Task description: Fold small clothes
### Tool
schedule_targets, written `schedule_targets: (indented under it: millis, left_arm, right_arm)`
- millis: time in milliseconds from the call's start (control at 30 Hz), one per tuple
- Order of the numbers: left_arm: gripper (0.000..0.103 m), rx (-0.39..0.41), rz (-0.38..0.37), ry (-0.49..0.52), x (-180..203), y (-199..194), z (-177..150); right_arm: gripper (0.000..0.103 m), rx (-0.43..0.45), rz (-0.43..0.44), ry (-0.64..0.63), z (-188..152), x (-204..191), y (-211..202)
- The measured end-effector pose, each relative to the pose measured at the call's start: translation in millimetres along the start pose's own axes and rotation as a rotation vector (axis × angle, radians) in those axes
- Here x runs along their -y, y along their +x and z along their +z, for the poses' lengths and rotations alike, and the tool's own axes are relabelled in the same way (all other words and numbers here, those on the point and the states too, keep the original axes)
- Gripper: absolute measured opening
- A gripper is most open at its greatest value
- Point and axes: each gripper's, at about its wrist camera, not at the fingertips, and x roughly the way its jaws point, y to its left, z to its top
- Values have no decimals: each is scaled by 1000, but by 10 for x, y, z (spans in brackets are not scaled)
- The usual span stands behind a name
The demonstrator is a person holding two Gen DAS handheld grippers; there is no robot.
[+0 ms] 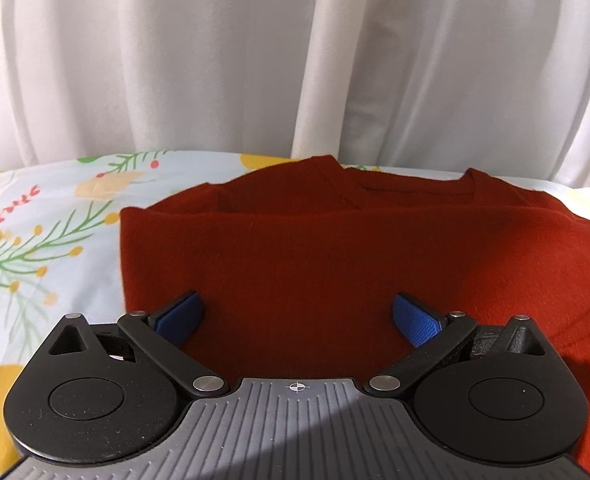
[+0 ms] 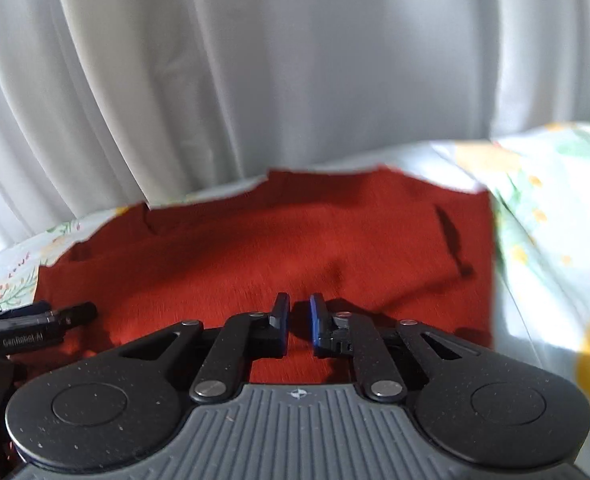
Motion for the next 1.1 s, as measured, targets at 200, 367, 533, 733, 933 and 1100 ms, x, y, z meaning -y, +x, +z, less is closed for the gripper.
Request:
schedule_targets:
  millis: [200, 367, 533, 733, 933, 1100]
  left_arm:
    - [103, -22, 6, -42, 2, -41, 8]
    - [103, -50, 10, -84, -2, -78, 46]
    - [103, -70, 40, -63, 5, -154, 32]
    - [103, -101, 53, -72, 11, -164, 50]
    - [103, -54, 67, -141, -51, -146, 245]
    - [103, 30, 85, -238, 48, 205, 421]
  right_arm:
    - [34, -33, 120, 372, -18, 392, 20]
    - [10, -45, 117, 519, 3, 483, 170]
    - [6, -7, 227, 524, -78, 546, -25]
    - [4, -48, -27, 213, -26, 268, -55]
    - [12, 126, -208, 177, 161, 158, -314]
    - [23, 47, 138, 126, 285, -244, 251]
